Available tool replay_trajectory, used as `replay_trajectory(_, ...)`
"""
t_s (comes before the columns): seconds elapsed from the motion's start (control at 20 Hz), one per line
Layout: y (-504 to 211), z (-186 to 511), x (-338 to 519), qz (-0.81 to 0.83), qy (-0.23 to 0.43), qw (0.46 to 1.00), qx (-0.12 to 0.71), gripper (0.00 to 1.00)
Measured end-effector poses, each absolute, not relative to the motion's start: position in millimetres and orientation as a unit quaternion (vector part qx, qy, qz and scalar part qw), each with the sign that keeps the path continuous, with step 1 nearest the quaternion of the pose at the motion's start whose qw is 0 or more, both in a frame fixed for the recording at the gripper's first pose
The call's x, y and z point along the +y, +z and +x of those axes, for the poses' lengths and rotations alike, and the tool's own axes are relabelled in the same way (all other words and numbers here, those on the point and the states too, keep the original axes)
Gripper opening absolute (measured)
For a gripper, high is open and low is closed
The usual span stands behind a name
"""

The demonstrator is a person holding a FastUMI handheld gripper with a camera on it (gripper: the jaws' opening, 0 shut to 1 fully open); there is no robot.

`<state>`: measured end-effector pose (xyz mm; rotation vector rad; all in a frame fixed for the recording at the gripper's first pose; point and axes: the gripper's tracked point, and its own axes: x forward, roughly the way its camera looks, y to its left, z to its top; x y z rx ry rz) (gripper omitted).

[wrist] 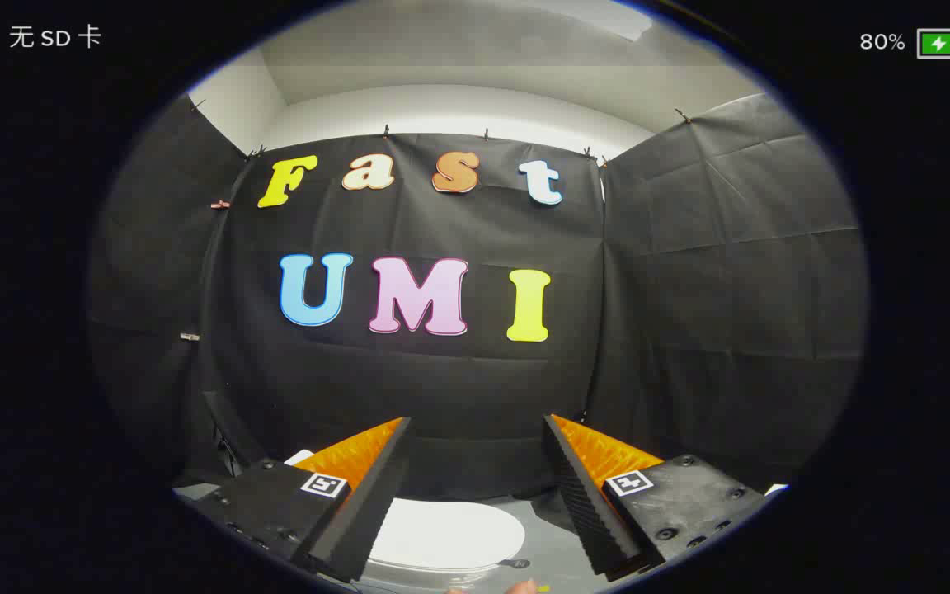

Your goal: Open the toilet lid.

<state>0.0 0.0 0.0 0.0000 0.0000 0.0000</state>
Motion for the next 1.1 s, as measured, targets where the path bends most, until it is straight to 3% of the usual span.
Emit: replay_trajectory(1.1, -15, 4, -1, -0.005, -0.014, 0.999, -0.034, 0.98)
